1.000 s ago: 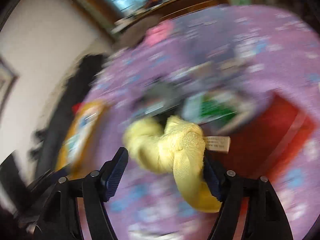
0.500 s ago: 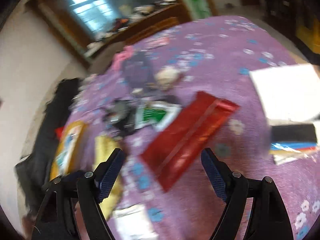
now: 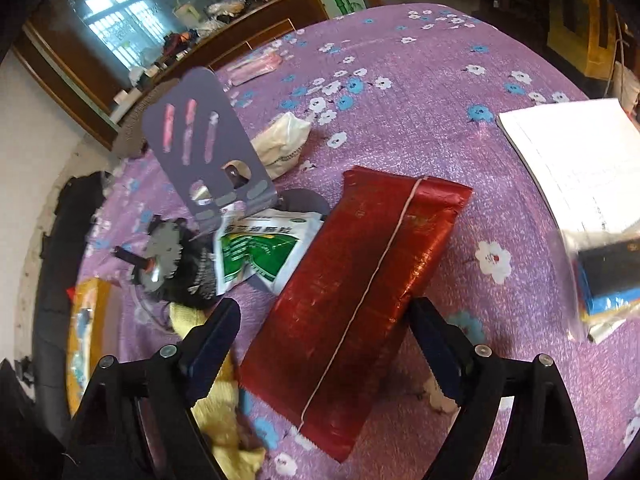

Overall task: Organize soft objects
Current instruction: 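Grasp the yellow towel with the left gripper while the right gripper grasps the red packet, then lift the towel and red packet and carry them over the tray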

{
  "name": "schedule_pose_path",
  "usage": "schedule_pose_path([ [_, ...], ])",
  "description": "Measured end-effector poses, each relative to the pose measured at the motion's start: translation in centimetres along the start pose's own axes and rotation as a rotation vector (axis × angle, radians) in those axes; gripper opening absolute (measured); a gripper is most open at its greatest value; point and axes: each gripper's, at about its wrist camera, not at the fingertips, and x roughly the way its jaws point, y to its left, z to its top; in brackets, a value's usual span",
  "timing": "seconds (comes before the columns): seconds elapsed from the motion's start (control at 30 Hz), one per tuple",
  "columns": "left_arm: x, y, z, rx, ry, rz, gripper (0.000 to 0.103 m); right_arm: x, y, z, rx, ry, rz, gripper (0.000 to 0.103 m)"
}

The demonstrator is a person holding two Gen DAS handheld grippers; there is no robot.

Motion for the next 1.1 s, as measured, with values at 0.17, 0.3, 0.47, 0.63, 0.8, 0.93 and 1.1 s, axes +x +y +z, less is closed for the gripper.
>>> schedule_pose_path([
  [0.17,1.9,-1.3,0.1,0.002,0.044,-0.018,0.084,1.5,1.9,0.0,-0.102,0.01,-0.108,0.087],
  [0.3,2.4,-1.7,0.7,-0.013,0.034,-0.013,0.083,1.5,1.8,0.0,-0.116,0.007,-0.107,0.079],
  [0.47,2.1,-1.5,0.5,-0.006,0.017,-0.039,0.034,0.4,0.5,-0.6,-0.104,-0.013,-0.046,0.063],
  [0.63,0.0,-1.3,-0.3,-0.01,-0.02,-0.076,0.034,-1.1,-1.4,-1.8,-0.049,-0.037,0.033,0.055],
  [0.8,-3.1,-0.9,-1.3,-0.031,-0.07,-0.124,0.034,-2.5,-2.9,-3.2,-0.004,-0.05,0.088,0.049],
  [0.93,-5.8,0.1,-2.1,-0.058,-0.102,-0.152,0.034,-4.1,-3.8,-4.7,0.036,-0.056,0.144,0.048],
  [1.1,-8.5,1.9,-3.5,-0.094,-0.131,-0.165,0.034,-6.0,-4.2,-6.0,0.068,-0.062,0.222,0.048],
])
